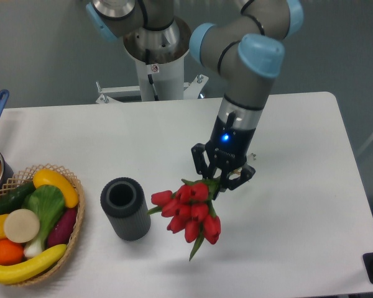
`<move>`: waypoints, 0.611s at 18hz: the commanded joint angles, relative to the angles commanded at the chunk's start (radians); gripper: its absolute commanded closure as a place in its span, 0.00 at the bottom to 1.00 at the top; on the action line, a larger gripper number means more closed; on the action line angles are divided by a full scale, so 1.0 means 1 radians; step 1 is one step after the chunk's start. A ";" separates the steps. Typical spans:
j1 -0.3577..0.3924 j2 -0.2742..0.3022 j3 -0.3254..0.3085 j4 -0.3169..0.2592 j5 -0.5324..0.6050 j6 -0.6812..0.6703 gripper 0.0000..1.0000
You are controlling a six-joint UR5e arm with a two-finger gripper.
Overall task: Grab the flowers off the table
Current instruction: 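Lift the grasped red tulip bouquet up off the table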
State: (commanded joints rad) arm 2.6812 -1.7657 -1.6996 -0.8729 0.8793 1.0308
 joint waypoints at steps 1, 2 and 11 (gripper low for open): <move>0.009 0.003 0.001 0.000 -0.041 -0.002 0.78; 0.044 0.011 0.000 0.000 -0.127 -0.002 0.78; 0.115 0.022 -0.003 0.000 -0.338 0.005 0.78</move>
State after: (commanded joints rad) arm 2.7964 -1.7441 -1.7027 -0.8728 0.5417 1.0354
